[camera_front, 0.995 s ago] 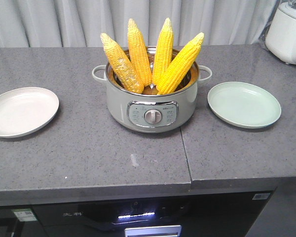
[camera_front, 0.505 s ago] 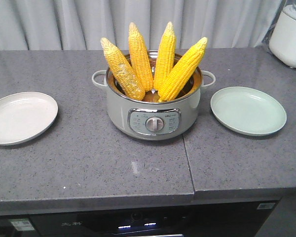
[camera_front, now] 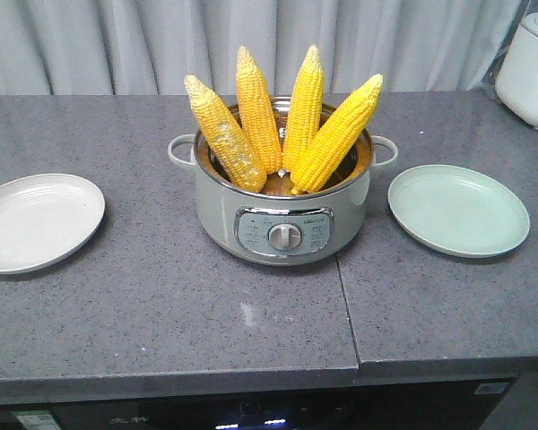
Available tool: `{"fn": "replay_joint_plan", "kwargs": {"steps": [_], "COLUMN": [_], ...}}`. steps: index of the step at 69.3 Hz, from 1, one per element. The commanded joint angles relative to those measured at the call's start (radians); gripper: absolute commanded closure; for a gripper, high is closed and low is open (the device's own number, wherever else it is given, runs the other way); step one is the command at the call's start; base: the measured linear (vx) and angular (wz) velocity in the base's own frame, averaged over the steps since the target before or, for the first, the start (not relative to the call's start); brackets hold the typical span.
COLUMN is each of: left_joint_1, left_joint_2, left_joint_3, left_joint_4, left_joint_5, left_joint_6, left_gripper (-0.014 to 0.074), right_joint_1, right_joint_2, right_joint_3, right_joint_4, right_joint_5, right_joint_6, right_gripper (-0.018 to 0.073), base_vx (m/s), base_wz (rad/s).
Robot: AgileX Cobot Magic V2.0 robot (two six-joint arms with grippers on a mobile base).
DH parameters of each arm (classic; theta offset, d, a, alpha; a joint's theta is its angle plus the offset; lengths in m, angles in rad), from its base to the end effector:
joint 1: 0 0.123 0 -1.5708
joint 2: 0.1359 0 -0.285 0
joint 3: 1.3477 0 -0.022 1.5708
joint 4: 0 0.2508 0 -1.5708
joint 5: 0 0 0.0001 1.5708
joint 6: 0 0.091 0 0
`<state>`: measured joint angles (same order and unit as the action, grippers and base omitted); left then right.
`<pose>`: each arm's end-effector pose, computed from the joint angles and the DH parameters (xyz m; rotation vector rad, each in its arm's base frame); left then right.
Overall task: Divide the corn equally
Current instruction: 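Drive closer and align the base in front of the corn pot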
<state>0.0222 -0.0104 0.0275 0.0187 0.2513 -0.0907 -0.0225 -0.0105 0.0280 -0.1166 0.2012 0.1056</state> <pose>0.0554 0.0017 0.1817 -0.0864 1.7499 -0.0327 0.0560 -0.0034 0.1862 0.0291 1.7009 -0.0430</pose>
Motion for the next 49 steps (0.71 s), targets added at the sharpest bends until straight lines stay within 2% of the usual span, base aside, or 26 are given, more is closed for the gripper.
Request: {"fn": "replay_joint_plan", "kwargs": {"steps": [1,49], "left_joint_1": [-0.008,-0.008], "left_joint_2": [-0.016,-0.016], "left_joint_3": [0.001,0.001], "left_joint_4": [-0.006,-0.006], "left_joint_5": [-0.078,-0.078], "left_joint_6": [-0.008,-0.008], "left_gripper": [0.0605,0.0605], "right_joint_1": [-0.008,-0.008], "right_joint_2": [0.000,0.000], "right_joint_3": [0.005,0.005], "right_joint_4": [-0.008,-0.008], "right_joint_5": [-0.076,-0.078], "right_joint_6": [-0.002,-0.002], "right_gripper": [0.0567,0.0567], "base_vx": [0.03,0.03], "base_wz": [0.01,0.01]}}
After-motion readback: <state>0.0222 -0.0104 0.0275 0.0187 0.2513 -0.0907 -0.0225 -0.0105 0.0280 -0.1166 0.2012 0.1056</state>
